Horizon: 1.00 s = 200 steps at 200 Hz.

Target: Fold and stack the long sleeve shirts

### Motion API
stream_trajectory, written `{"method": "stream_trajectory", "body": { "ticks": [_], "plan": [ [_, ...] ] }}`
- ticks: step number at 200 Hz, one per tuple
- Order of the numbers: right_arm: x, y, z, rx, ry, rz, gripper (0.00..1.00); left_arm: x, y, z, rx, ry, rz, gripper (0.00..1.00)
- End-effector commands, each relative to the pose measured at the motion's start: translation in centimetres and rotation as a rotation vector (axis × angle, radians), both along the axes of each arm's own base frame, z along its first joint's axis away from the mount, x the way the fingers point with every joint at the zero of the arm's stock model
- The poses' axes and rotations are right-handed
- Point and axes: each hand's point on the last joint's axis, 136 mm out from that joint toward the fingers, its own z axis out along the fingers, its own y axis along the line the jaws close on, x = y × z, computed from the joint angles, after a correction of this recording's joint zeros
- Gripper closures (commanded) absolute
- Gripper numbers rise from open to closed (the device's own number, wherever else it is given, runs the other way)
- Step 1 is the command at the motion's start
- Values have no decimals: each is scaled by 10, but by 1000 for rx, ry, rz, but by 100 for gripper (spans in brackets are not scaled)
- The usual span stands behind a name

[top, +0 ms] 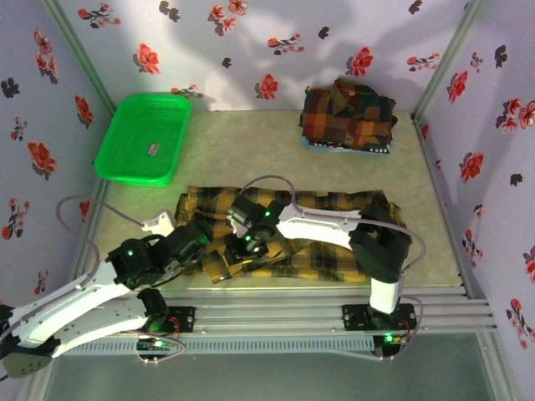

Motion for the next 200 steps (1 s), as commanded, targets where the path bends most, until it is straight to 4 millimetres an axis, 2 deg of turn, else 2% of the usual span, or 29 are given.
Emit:
{"method": "stream_trajectory", "body": {
  "ticks": [1,12,16,28,51,67,86,129,163,187,200],
  "plan": [
    [38,-33,47,15,-112,-118,46,-18,-22,-27,-36,150,-70,1],
    [52,-49,64,9,-161,-144,33,-29,-29,-39,-35,221,-94,3],
    [57,-55,69,8,-176,-150,29,-30,-37,-40,-56,228,-106,4],
    [68,-76,78,-17,-208,-171,22,-41,-46,-48,-49,277,-125,8],
    [84,-115,78,-71,-229,-222,17,-57,-59,-68,-44,343,-140,14],
    [88,-130,77,-55,-216,-263,16,-61,-66,-84,-57,370,-127,21],
    [90,-142,76,-53,-220,-289,15,-60,-68,-95,-59,371,-103,25],
    [85,-152,75,-52,-216,-289,14,-62,-42,-101,10,369,-23,26],
    [86,-159,75,-45,-209,-308,13,-55,-39,-108,2,331,8,33],
    [88,-163,78,-35,-215,-316,13,-50,-37,-113,3,305,40,44],
    [88,-165,79,-34,-214,-318,12,-42,-38,-108,-6,258,48,49]
  ]
}}
